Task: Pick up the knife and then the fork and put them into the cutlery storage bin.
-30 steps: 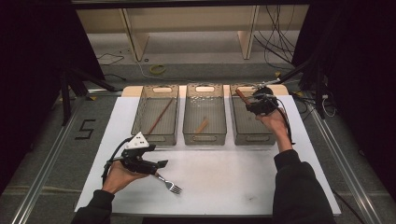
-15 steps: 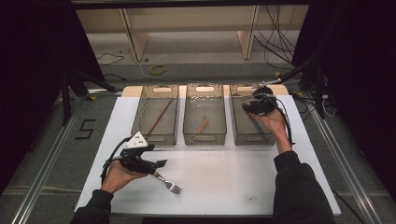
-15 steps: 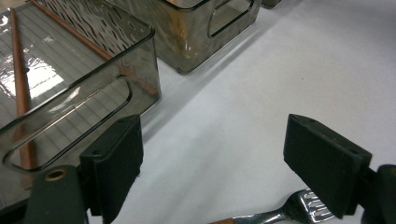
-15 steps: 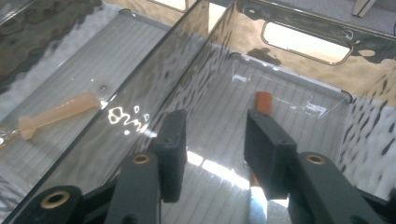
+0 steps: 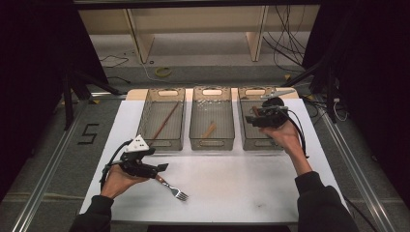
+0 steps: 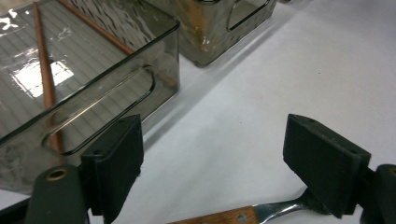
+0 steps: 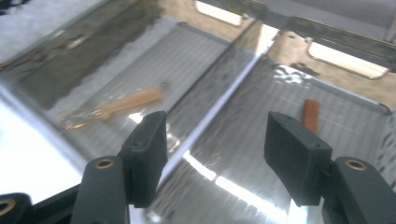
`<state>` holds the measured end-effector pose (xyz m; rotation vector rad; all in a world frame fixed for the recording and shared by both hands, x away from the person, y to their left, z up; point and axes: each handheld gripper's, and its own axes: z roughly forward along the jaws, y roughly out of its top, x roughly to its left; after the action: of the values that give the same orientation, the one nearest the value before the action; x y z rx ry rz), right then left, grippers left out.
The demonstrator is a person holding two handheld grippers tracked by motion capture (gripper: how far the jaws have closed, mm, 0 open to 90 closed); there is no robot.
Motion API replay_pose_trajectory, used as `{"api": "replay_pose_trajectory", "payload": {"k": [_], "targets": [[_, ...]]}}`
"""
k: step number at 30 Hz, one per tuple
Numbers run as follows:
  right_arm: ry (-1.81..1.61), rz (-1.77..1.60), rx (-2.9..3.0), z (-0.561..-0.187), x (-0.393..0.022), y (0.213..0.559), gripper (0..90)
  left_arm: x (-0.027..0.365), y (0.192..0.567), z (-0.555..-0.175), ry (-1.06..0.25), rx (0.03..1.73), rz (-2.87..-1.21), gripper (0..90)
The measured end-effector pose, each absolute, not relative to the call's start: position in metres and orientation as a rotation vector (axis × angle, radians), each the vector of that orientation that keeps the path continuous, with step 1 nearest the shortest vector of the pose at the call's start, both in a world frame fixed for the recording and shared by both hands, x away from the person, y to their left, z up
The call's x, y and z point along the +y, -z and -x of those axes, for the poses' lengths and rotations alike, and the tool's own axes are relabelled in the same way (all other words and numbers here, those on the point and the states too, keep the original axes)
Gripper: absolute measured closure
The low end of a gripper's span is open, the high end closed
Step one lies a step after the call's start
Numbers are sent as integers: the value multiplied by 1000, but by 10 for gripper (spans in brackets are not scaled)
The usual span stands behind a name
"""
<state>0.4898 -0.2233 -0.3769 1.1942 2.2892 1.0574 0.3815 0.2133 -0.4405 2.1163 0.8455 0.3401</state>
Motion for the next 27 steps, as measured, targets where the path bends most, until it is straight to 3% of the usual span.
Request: {"api": "replay_pose_trajectory", "payload": {"k": [9, 15, 27], "targets": [[-1123, -1082, 2314, -447, -219, 377, 389, 223, 441, -386, -376, 876, -2161, 261], [-1163, -1053, 2318, -421, -218, 382, 355, 225, 447, -389, -415, 924, -2207, 383], [-1266, -1051, 2315, -383, -230, 398, 338, 224, 456, -395, -368, 1008, -2282, 701]]}}
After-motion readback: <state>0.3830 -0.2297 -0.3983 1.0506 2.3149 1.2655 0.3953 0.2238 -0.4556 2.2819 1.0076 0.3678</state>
